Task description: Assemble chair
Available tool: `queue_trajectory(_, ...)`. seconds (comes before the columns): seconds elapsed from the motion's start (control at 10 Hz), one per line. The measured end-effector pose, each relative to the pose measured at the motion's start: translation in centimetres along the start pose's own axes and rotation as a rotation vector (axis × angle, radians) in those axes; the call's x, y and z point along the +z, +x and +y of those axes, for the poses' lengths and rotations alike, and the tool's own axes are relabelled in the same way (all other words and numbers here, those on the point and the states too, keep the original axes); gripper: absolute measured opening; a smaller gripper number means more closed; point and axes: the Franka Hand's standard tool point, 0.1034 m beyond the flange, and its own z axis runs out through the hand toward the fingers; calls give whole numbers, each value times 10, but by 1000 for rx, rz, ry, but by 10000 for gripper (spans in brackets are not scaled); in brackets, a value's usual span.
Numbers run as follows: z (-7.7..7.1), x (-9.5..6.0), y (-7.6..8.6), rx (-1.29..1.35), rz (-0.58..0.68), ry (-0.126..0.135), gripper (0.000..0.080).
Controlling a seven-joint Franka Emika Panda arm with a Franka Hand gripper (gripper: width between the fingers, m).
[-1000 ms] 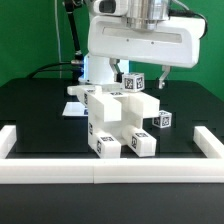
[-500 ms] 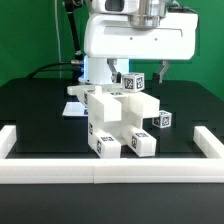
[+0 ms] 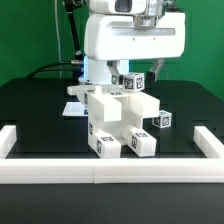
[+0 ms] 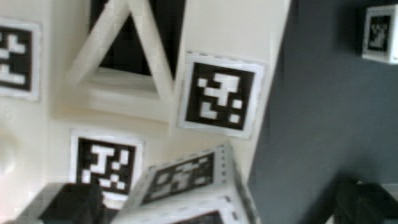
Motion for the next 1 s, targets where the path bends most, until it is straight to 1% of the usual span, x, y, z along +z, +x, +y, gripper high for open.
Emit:
queue_trajectory(0.1, 1, 0, -1, -77, -1, -1, 648)
queue_trajectory(0.3, 2, 0, -1, -98, -2, -1, 640)
queue_trajectory(0.4, 2, 0, -1, -98, -2, -1, 456)
queue_trajectory(0.5, 2, 0, -1, -98, -2, -1, 320)
queue_trajectory(0.6, 2, 0, -1, -90, -2, -1, 320)
queue_trajectory(0.7, 2, 1, -1, -74, -2, -1, 286)
queue_trajectory(0.8, 2, 1, -1, -71, -2, -1, 286)
queue_trajectory(1.0, 2, 1, -1, 58, -1, 0, 286)
